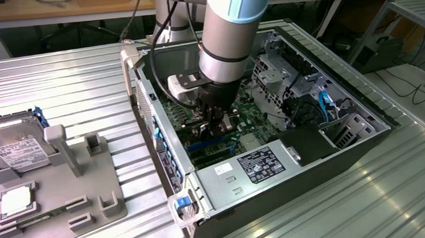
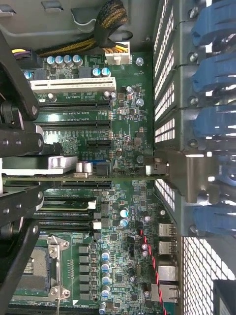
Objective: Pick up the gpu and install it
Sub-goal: 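Insert the gpu into the slot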
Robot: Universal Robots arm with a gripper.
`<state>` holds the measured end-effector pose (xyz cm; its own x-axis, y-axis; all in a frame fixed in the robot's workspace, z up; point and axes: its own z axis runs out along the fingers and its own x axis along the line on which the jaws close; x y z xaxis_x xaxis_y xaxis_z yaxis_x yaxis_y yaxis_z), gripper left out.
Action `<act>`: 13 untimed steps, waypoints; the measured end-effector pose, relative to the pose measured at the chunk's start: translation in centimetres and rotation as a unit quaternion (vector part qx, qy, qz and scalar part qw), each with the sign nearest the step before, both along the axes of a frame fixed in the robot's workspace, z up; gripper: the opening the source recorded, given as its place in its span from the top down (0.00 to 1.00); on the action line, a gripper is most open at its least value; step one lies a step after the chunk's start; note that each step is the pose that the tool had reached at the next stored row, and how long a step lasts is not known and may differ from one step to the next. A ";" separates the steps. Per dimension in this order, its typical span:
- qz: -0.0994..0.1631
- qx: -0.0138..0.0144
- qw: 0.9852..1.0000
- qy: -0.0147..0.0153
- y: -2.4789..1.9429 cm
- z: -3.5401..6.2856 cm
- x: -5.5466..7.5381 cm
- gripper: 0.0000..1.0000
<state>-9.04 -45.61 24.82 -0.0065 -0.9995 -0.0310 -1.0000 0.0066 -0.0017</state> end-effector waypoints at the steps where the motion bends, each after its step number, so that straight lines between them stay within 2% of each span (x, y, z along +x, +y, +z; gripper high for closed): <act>1: 0.000 0.000 1.000 0.000 0.00 -0.06 0.0 0.72; 13: 0.000 0.000 1.000 0.000 0.00 -0.49 -0.1 0.72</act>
<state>-9.10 -45.61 24.33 -0.0066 -0.9995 -0.0310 -1.0000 0.0066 -0.0016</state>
